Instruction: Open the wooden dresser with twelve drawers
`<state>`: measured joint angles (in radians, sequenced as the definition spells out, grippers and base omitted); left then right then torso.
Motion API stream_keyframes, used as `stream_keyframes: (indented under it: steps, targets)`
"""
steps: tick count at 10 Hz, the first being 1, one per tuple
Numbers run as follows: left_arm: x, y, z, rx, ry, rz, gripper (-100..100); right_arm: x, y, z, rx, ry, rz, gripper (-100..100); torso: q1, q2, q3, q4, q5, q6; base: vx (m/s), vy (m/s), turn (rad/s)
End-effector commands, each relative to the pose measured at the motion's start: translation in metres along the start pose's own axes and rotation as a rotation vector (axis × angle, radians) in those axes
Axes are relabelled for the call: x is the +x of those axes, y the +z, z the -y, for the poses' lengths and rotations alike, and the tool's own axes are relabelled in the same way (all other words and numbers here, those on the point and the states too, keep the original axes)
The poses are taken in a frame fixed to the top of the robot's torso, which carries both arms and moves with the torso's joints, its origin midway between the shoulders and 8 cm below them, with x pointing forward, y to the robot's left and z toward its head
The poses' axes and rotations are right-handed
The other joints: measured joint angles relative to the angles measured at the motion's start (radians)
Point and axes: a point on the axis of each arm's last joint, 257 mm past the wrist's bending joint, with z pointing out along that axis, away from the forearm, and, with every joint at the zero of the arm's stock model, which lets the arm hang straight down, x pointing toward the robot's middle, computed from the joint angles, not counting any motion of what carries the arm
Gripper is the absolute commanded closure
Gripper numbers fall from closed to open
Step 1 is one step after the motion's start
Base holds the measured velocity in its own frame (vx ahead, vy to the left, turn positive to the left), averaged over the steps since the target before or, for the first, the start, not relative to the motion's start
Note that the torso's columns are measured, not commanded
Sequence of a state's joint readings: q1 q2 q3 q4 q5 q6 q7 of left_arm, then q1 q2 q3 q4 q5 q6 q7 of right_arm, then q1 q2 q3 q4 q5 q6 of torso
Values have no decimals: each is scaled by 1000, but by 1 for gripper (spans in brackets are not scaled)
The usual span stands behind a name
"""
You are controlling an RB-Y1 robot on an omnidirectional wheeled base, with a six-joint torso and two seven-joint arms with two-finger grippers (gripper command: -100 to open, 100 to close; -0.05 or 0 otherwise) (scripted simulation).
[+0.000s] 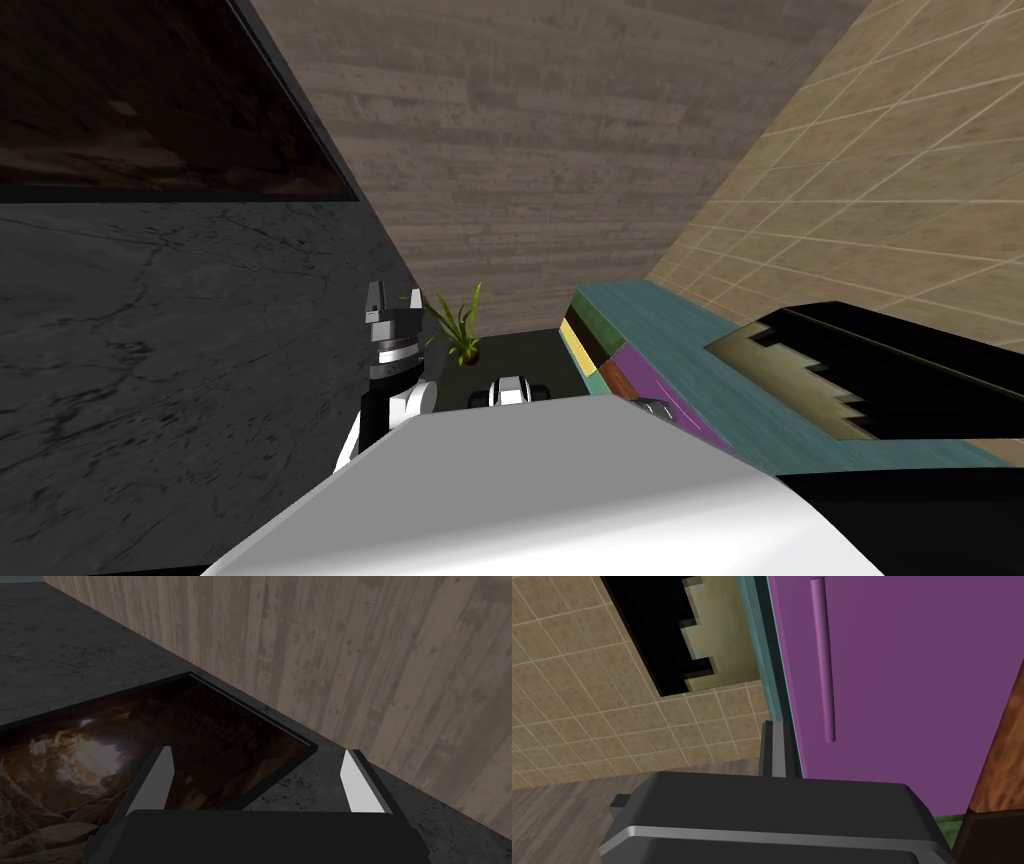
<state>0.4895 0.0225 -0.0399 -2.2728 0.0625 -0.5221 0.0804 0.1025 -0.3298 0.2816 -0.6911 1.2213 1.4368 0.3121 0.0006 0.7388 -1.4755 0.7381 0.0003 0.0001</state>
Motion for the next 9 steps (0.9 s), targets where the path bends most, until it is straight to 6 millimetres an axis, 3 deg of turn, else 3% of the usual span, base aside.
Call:
stream_keyframes:
  steps: [1, 2, 4, 8, 9]
  targets:
    - [0, 0, 0, 0, 0, 0, 0, -4, 1, 2, 2, 1, 2, 100, -2, 1, 1, 0, -1, 0, -33, 95, -9]
    - [0, 0, 0, 0, 0, 0, 0, -1, 3, -2, -13, -6, 0, -100, -7, -1, -1, 0, -2, 0, -26, -56, 23]
    - [0, 0, 0, 0, 1, 0, 0, 2, 4, -4, -22, -10, -1, -100, -11, -3, -2, -1, -3, 0, 15, -150, 23]
    - [0, 0, 0, 0, 1, 0, 0, 4, 6, -7, -32, -15, -2, -100, 5, 1, 1, 0, 1, 0, 30, -112, 16]
    - [0, 0, 0, 0, 0, 0, 0, 4, 6, -6, -32, -15, -2, 100, 6, 1, 1, 0, 2, 0, 3, -8, 0]
